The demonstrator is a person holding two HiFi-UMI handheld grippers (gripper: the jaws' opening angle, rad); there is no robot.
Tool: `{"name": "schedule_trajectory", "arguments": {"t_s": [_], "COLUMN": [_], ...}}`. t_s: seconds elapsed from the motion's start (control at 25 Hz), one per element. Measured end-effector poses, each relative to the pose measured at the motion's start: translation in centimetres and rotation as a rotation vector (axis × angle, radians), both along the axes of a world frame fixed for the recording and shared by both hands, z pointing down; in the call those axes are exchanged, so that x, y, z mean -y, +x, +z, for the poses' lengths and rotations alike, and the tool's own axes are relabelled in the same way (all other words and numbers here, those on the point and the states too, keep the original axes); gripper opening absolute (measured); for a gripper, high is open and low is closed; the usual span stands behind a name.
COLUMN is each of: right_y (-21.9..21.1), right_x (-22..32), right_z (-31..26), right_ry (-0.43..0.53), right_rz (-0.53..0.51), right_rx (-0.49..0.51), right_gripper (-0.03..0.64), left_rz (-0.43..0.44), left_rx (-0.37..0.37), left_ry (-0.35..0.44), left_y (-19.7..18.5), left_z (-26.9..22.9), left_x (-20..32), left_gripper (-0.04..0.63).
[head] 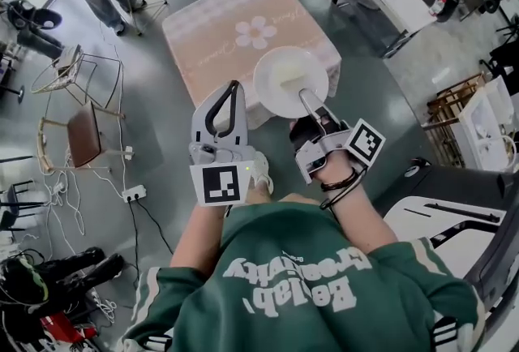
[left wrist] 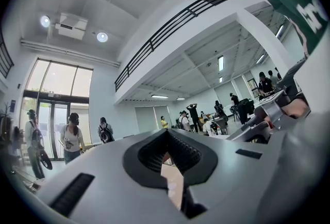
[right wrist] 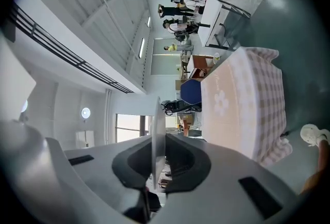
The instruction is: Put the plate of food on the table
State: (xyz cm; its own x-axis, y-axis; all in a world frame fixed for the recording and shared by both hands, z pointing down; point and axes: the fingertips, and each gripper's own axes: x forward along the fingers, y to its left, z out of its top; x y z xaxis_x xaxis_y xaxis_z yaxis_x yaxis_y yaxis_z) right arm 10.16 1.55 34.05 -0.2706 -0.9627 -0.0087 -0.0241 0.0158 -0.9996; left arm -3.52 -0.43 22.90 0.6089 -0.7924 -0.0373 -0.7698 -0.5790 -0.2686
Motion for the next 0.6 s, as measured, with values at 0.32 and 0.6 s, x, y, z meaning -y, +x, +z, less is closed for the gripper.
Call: {"name": "schedule_trajectory", "arguments": {"t_s": [0.32,0.6], "right_y": [-1.5,-1.6], "right_x": [7.0,8.6], "right_z": [-0.8,-0.1], "right_ry": [-0.005,0.003], "right_rz": [0.017,0.03], "right_rx": [-0.003,-0.011], "right_gripper": [0.032,0.034], "left_rz": [0.015,0.021], "left_rx": [-0.006,-0.034], "left_ry": [-0.004,0.004], "left_y": [-1.6,-1.9], "left_z": [-0.8,-0.4], "left_x": [7.3,8.9], "left_gripper": [0.009,0.009]}}
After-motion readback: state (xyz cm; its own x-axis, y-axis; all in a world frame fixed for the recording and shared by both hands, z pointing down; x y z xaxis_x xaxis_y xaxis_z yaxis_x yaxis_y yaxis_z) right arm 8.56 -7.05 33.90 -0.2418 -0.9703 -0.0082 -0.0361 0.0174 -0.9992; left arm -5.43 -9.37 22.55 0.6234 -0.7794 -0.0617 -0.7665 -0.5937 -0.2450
